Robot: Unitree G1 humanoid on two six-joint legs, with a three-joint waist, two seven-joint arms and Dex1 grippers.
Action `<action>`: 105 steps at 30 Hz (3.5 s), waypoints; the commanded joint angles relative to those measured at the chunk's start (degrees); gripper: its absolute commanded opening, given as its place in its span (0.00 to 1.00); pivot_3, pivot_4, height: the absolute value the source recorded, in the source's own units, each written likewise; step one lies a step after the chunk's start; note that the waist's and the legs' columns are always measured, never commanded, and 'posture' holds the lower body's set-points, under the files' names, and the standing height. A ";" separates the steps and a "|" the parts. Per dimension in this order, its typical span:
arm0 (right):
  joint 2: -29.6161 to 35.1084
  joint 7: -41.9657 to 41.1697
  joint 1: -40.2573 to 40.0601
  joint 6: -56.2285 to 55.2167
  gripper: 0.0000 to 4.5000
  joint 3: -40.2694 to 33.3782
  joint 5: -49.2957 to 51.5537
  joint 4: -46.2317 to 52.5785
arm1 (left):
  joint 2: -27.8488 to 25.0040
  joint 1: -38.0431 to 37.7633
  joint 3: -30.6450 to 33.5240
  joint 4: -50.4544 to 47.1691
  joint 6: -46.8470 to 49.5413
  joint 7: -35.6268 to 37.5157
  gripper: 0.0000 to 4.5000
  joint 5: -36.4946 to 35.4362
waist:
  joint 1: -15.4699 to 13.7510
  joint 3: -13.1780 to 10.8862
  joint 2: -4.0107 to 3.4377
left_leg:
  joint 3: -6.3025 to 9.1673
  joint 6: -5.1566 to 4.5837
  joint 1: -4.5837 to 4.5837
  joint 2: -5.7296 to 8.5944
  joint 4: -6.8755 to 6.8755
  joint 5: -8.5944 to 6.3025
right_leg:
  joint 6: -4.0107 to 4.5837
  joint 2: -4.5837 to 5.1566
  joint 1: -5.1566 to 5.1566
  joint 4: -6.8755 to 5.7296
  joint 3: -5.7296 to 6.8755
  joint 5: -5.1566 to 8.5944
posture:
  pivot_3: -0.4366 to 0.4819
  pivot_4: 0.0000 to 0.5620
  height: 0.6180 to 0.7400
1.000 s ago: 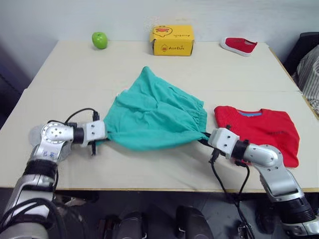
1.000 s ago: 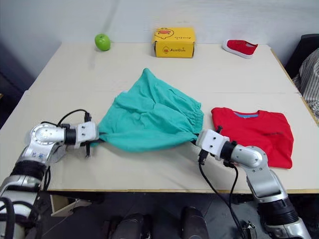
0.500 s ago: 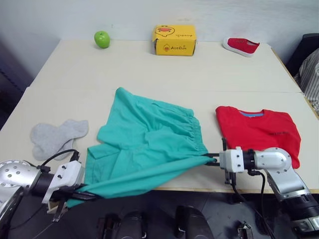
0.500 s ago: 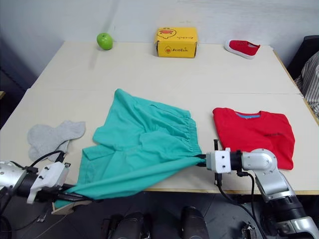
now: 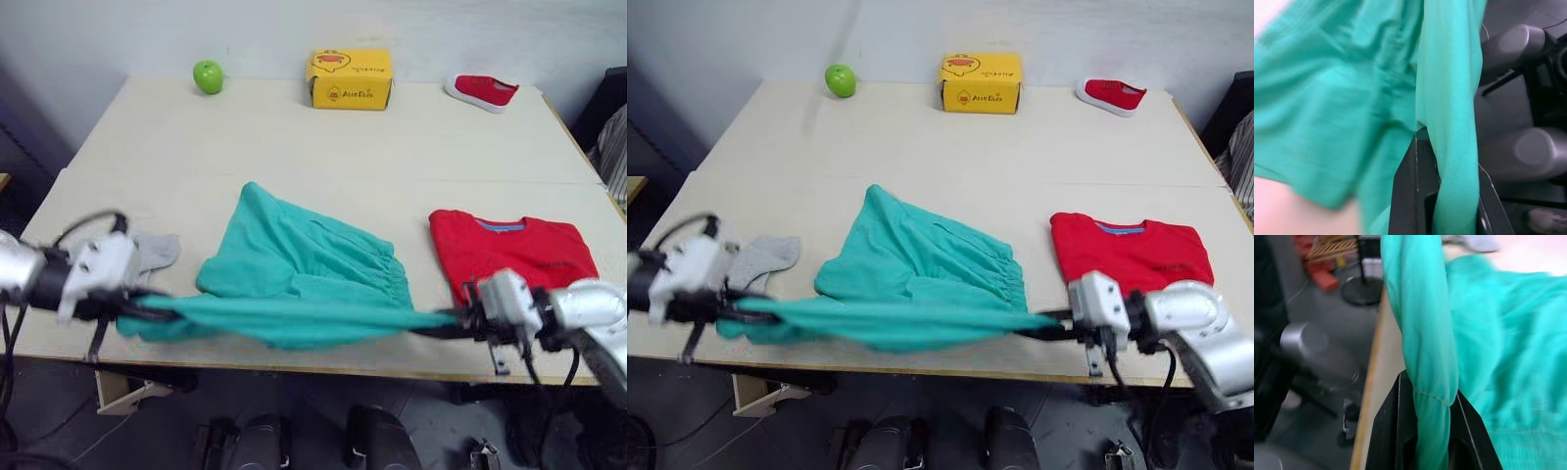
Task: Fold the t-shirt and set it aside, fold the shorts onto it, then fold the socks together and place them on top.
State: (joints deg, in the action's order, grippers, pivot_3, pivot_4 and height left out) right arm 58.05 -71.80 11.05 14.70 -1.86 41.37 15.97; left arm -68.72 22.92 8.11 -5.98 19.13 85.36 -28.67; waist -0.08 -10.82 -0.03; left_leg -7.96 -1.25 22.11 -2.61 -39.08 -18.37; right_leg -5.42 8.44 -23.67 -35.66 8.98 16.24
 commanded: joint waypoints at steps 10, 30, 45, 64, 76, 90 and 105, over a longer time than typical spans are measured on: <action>-5.60 12.89 14.32 27.75 0.00 5.62 -1.23 -7.68 | 25.49 48.13 -23.29 61.44 -28.11 1.78 0.00 25.96 | 0.18 -0.12 0.65 | -0.48 -0.12 0.38 0.44 -0.15 0.13 | -0.19 -0.06 -0.11 -0.04 0.03 -0.11 | 0.48 0.27 1.00; -16.80 19.20 16.79 18.04 0.49 0.20 -13.36 -19.12 | 36.76 54.10 -13.81 81.11 -40.53 -21.11 0.36 33.78 | 0.31 -0.23 0.84 | -0.49 -0.33 1.19 0.61 -0.45 0.26 | -0.43 0.14 -0.85 -0.29 -0.04 -0.25 | 0.48 0.27 1.00; -20.88 16.08 2.26 4.36 0.96 -6.99 -8.16 2.17 | 31.82 49.91 -0.81 77.51 -40.61 -20.99 0.79 26.44 | 0.97 -0.22 0.84 | -0.47 -0.29 1.15 0.61 -0.42 0.28 | -0.44 0.11 -0.83 -0.32 -0.04 -0.25 | 0.48 0.27 1.00; -30.51 27.37 -7.09 -12.13 0.00 14.34 -32.31 9.17 | 31.73 3.53 0.03 14.49 -21.68 -16.79 0.04 11.13 | 0.65 -0.15 0.95 | 0.05 -0.35 1.08 0.31 -0.77 0.23 | -0.43 0.16 -0.70 -0.53 -0.19 -0.26 | 0.48 0.27 1.00; -23.08 28.54 -7.67 -15.94 0.65 13.87 -42.74 4.66 | 21.43 -8.96 2.80 21.07 -42.31 -19.21 0.73 19.11 | 0.82 -0.13 0.93 | -0.13 -0.26 0.92 0.11 -0.69 0.18 | -0.32 0.07 -0.74 -0.57 -0.26 -0.24 | 0.48 0.27 1.00; -24.89 32.68 0.52 -17.30 0.12 17.62 -53.73 -3.97 | 23.48 3.31 -11.32 41.86 -50.68 -30.45 0.52 36.38 | 0.12 0.61 0.38 | -0.24 -0.36 -0.04 0.12 -0.59 0.08 | -0.24 0.11 0.05 -0.38 -0.34 -0.23 | 0.48 0.27 1.00; -14.95 22.75 4.06 -40.60 0.00 12.97 -44.56 -17.75 | 17.37 -15.17 -6.95 13.82 -39.89 -22.93 0.01 21.76 | 1.67 0.78 0.15 | -0.51 -0.40 -0.16 0.04 -0.29 -0.16 | -0.21 0.09 0.07 -0.24 -0.45 -0.20 | 0.48 0.27 1.00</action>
State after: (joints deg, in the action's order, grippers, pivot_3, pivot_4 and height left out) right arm 41.90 -48.12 15.03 -22.71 13.33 -5.64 -1.68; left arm -49.99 11.13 0.31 13.23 -23.50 61.67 -5.30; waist 1.59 -10.04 0.12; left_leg -8.47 -1.65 21.95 -2.56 -39.32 -18.54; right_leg -5.63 8.53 -23.61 -35.86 8.53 16.04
